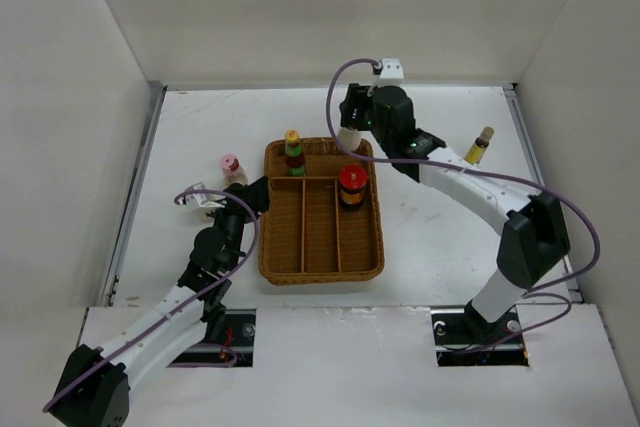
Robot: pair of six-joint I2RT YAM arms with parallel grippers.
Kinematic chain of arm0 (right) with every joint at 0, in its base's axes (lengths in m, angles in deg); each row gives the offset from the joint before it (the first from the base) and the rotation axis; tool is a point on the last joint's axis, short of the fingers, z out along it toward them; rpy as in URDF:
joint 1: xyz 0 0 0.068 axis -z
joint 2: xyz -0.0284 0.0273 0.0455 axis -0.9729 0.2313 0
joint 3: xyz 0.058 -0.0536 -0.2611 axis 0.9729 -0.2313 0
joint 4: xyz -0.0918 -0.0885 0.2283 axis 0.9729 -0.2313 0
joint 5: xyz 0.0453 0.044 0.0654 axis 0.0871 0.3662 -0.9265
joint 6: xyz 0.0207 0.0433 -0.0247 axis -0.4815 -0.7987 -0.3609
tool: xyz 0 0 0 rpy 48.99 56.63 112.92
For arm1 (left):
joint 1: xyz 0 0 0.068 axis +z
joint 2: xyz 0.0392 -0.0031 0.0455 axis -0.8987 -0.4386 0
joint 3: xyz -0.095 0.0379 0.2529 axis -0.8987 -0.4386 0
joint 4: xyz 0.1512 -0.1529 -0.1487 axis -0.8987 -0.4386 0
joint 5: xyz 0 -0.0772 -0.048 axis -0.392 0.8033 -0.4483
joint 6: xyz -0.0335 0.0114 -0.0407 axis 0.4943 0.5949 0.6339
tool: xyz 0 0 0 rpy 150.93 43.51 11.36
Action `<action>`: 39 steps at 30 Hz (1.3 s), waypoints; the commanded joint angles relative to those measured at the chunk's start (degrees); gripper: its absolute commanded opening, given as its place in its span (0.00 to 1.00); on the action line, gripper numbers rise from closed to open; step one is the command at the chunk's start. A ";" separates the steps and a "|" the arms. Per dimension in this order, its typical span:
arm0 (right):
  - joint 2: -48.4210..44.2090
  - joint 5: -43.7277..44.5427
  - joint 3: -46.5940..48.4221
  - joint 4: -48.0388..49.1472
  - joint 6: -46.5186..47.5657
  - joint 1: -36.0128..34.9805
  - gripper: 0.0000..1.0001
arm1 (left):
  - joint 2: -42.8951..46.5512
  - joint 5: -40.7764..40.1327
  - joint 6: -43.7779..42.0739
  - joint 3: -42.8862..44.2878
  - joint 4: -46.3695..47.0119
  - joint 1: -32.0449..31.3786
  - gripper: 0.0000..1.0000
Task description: Organize the condiment bottles
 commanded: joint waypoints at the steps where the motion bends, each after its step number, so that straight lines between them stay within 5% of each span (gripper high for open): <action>1: 3.26 -2.85 4.55 5.21 -2.49 -1.82 0.50 | 0.89 0.27 0.53 0.30 2.15 0.51 0.70; 16: 13.03 -0.39 3.59 8.11 -4.61 -7.01 0.52 | 1.07 0.36 0.62 -0.22 2.24 0.78 0.70; 23: 12.51 -0.13 1.13 8.64 -5.57 -7.36 0.72 | 0.63 0.36 0.62 0.04 2.42 0.69 0.70; 29: 10.66 0.14 1.13 8.38 -5.75 -7.36 0.75 | 0.80 0.36 0.62 0.04 2.42 0.77 0.70; 36: 2.23 0.31 -3.17 10.13 -6.36 -4.99 0.72 | 1.95 0.36 0.71 -0.22 1.89 0.95 0.70; 39: -4.35 1.36 -9.04 12.50 -6.89 -0.26 0.57 | 2.12 0.36 0.62 -0.14 1.89 0.34 0.70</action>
